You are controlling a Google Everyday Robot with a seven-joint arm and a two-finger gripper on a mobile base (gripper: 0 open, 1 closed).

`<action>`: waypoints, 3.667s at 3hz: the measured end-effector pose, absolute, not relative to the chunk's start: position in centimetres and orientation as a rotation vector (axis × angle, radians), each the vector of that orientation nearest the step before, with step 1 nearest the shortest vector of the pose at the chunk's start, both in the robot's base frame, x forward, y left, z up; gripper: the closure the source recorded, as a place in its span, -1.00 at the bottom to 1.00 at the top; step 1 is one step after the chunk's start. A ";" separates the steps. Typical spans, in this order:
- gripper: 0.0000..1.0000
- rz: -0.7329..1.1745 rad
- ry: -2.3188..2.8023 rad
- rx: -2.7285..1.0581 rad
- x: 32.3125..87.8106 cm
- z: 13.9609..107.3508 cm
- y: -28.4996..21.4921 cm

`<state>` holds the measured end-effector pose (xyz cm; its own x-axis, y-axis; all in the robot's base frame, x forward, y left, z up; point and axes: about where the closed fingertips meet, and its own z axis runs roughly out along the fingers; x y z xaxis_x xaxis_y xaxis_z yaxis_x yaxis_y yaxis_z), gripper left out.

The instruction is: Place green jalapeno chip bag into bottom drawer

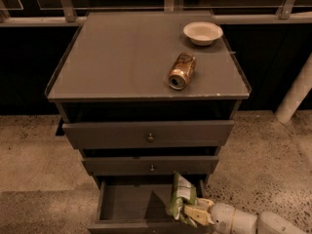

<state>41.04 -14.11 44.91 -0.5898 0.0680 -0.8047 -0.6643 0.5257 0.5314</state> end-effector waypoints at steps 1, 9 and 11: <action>1.00 1.128 1.943 -0.481 41.1 44.7 -14.2; 1.00 1.078 2.172 -0.319 49.0 33.4 -10.2; 1.00 1.007 2.178 -0.297 49.0 32.6 -10.9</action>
Offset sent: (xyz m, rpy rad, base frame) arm 0.0019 -0.0019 -0.0115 0.0202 0.0197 -0.0343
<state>48.99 -10.95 32.63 -0.7230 0.0819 -0.6860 -0.4695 0.6701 0.5748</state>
